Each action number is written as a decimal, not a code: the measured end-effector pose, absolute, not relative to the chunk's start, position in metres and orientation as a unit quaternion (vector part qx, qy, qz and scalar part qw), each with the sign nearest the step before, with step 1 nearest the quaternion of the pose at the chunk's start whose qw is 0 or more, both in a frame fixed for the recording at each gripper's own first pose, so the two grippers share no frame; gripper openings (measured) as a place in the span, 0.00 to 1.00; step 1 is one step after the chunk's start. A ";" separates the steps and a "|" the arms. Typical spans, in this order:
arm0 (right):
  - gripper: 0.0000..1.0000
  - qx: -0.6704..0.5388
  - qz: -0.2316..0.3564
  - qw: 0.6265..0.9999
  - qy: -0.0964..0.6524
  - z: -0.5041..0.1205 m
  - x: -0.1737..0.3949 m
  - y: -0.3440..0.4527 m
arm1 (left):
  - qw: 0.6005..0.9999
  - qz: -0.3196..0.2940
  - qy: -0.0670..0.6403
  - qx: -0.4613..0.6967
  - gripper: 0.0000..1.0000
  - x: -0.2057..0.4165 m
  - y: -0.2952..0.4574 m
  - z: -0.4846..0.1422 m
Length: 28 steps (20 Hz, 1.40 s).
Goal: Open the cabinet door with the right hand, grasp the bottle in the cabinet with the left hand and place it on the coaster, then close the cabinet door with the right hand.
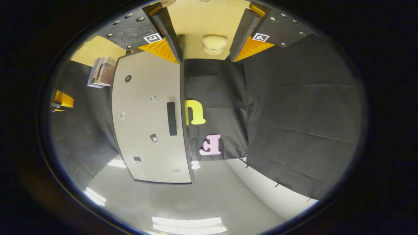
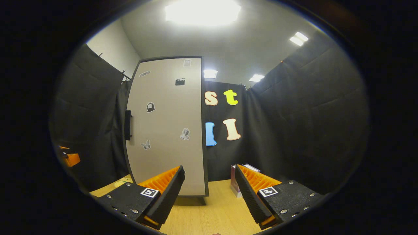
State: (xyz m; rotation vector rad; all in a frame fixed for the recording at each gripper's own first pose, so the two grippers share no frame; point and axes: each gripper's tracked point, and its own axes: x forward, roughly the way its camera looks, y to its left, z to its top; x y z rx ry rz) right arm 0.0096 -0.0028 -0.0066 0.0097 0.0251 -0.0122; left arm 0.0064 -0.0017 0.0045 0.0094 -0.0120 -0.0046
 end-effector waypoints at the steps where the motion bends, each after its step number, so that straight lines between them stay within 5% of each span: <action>1: 0.95 0.005 -0.005 1.000 0.013 -0.007 0.011 -0.002 | 1.000 -0.002 -0.007 0.006 0.87 0.006 -0.001 0.006; 12: 0.95 0.018 0.037 0.999 -0.002 0.020 0.039 0.041 | 1.000 0.021 -0.015 0.009 0.84 -0.019 0.027 0.010; 28: 0.95 0.029 0.153 0.988 -0.016 0.058 0.119 0.193 | 0.989 0.146 0.003 0.018 0.84 -0.088 0.145 -0.006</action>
